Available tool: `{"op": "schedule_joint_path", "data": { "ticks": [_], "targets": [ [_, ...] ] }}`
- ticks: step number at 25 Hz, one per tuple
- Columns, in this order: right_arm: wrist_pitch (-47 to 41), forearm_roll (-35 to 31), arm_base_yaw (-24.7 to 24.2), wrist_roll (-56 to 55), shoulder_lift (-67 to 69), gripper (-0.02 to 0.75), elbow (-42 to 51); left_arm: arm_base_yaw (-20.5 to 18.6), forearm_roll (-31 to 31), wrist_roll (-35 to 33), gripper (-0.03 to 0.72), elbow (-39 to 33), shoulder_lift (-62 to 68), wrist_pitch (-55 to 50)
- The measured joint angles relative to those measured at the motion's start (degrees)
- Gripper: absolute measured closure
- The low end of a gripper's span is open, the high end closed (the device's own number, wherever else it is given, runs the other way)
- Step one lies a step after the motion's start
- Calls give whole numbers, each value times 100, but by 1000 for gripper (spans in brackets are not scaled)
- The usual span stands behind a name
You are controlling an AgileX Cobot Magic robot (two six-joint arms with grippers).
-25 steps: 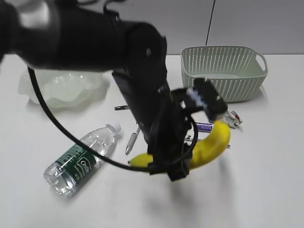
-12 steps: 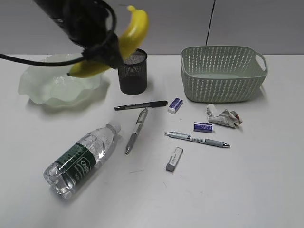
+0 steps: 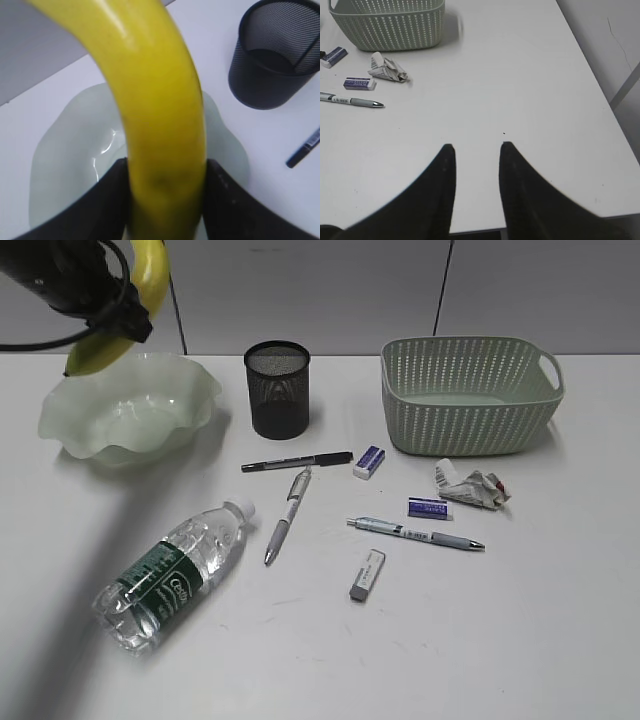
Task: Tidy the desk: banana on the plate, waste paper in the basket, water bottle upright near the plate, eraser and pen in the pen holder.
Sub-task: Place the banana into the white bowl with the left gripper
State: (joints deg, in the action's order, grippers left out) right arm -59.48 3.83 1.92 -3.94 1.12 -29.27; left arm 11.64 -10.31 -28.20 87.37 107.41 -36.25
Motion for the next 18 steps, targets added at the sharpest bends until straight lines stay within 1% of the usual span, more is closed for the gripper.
{"op": "schedule_joint_path", "data": {
  "ticks": [2,7,9,12,13,17,18],
  "targets": [
    [0,0,0,0,0,488,0,-24,106,0,363,0,375,245],
    [0,0,0,0,0,488,0,-29,689,64,363,0,1127,417],
    [0,0,0,0,0,488,0,-29,908,259,363,0,1275,433],
    [0,0,0,0,0,488,0,-29,1031,502,363,0,1294,558],
    [0,0,0,0,0,488,0,-29,1031,541,348,0,1289,602],
    [0,0,0,0,0,488,0,-29,1102,575,237,0,1228,589],
    [0,0,0,0,0,488,0,-29,1103,578,224,0,1187,565]
  ]
}}
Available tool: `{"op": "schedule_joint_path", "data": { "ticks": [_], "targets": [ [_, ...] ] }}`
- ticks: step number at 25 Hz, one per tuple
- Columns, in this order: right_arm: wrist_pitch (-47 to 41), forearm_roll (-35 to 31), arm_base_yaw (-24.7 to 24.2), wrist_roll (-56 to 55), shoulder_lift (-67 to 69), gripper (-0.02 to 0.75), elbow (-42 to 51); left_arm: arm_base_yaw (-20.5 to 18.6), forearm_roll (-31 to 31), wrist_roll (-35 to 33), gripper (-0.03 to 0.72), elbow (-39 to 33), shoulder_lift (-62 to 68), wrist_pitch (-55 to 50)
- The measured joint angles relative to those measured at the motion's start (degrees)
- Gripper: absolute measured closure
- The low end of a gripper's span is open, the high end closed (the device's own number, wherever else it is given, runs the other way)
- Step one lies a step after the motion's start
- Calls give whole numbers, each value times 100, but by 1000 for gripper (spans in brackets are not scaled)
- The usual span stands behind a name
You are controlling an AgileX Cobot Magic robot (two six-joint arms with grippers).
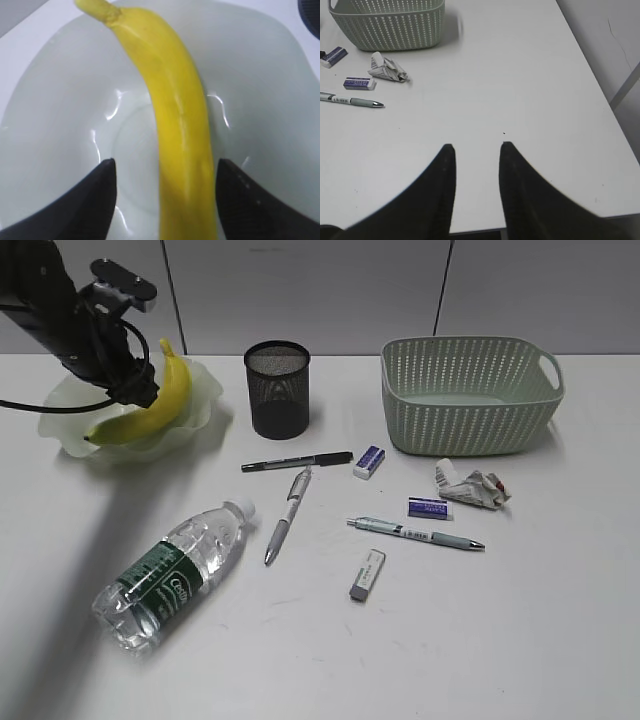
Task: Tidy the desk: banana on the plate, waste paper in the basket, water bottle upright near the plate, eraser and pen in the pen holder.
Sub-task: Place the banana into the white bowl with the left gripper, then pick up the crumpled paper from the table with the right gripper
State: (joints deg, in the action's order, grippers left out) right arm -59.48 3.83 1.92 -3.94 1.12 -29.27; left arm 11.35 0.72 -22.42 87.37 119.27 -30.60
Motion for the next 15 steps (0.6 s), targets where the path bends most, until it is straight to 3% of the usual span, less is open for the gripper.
{"op": "schedule_joint_path", "data": {
  "ticks": [7,15],
  "targets": [
    [0,0,0,0,0,488,0,0,17,87,206,0,-743,-359],
    [0,0,0,0,0,488,0,-19,-2,1164,232,0,-2295,-2164]
  ]
}}
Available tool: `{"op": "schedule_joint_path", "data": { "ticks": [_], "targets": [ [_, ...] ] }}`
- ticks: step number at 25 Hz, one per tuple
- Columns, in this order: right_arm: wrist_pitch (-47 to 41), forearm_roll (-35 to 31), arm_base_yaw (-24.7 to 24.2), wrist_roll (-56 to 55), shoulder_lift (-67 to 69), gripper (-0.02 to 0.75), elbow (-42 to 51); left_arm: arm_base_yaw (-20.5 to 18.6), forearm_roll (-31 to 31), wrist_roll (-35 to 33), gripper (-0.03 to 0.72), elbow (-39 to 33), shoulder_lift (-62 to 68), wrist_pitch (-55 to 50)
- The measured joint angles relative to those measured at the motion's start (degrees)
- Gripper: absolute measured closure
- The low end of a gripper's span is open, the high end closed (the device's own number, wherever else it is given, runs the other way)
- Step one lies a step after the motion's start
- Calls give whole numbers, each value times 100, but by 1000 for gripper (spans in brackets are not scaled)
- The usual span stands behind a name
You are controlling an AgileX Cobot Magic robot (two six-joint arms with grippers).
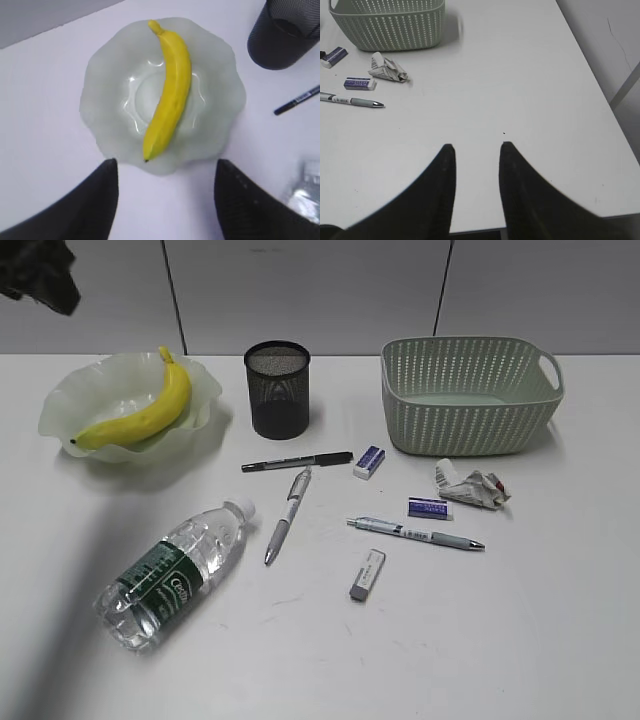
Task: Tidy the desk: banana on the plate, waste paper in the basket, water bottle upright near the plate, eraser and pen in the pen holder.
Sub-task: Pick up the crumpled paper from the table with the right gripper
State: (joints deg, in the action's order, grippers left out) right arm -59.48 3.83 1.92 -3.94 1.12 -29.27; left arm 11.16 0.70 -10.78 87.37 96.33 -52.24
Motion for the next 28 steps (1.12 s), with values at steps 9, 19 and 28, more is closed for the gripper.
{"op": "schedule_joint_path", "data": {
  "ticks": [9,19,28],
  "targets": [
    [0,-6,0,0,0,488,0,-27,82,734,256,-335,-1900,-1678],
    [0,-29,0,0,0,489,0,-27,27,956,262,-2731,-5128,-1585],
    [0,-78,0,0,0,489,0,-27,-30,967,262,-5086,-7852,-1260]
  ]
}}
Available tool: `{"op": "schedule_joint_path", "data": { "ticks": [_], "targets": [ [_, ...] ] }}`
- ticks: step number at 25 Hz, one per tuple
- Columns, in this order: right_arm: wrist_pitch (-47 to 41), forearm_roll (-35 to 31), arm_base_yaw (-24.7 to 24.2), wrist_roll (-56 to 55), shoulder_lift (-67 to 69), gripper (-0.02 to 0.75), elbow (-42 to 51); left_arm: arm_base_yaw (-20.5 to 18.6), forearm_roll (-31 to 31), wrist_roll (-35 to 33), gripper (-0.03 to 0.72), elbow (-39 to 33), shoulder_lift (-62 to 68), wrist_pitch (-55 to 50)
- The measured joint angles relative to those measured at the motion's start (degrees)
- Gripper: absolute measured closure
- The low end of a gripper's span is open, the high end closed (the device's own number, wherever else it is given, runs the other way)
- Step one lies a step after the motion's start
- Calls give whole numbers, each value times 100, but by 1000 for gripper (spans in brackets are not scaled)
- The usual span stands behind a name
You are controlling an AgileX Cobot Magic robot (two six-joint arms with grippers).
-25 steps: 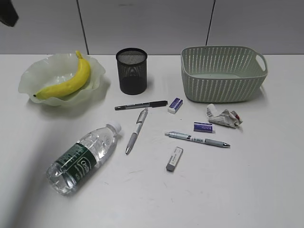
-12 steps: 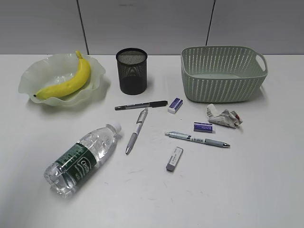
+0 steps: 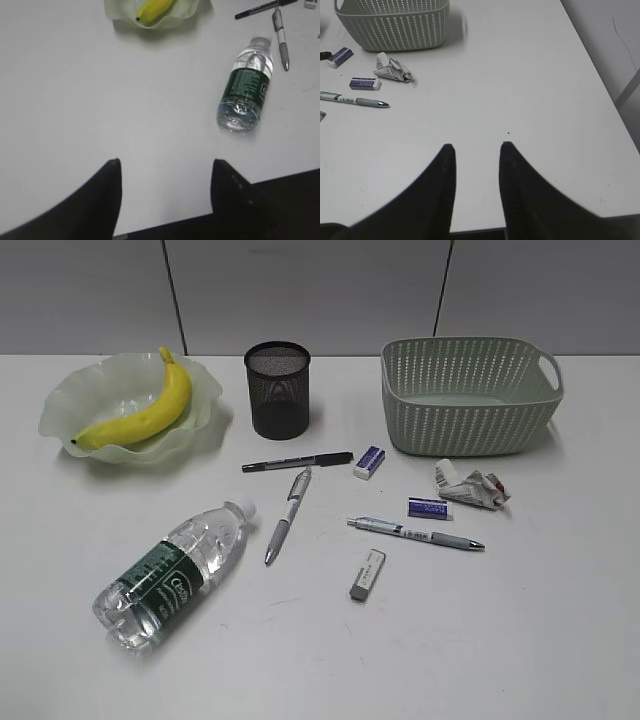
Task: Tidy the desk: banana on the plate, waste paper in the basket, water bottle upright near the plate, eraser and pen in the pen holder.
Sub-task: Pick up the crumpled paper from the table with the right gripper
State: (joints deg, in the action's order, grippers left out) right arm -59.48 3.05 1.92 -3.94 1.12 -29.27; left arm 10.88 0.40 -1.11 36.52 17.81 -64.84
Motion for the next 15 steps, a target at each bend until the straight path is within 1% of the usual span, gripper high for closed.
{"op": "schedule_joint_path", "data": {
  "ticks": [3,5,8,12,15],
  "targets": [
    [7,-13,0,0,0,489,0,0,-145,12,262,-486,-649,219],
    [95,-18,0,50,30,489,-42,0,-221,25,262,-546,-940,332],
    [669,-122,0,459,330,489,-188,0,-236,38,262,-564,-1245,382],
    [1456,-663,0,1541,1490,489,-411,0,-241,37,262,-564,-1510,407],
    [1873,-1142,181,2366,2646,489,-752,0,-243,37,262,-564,-1750,407]
  ]
}}
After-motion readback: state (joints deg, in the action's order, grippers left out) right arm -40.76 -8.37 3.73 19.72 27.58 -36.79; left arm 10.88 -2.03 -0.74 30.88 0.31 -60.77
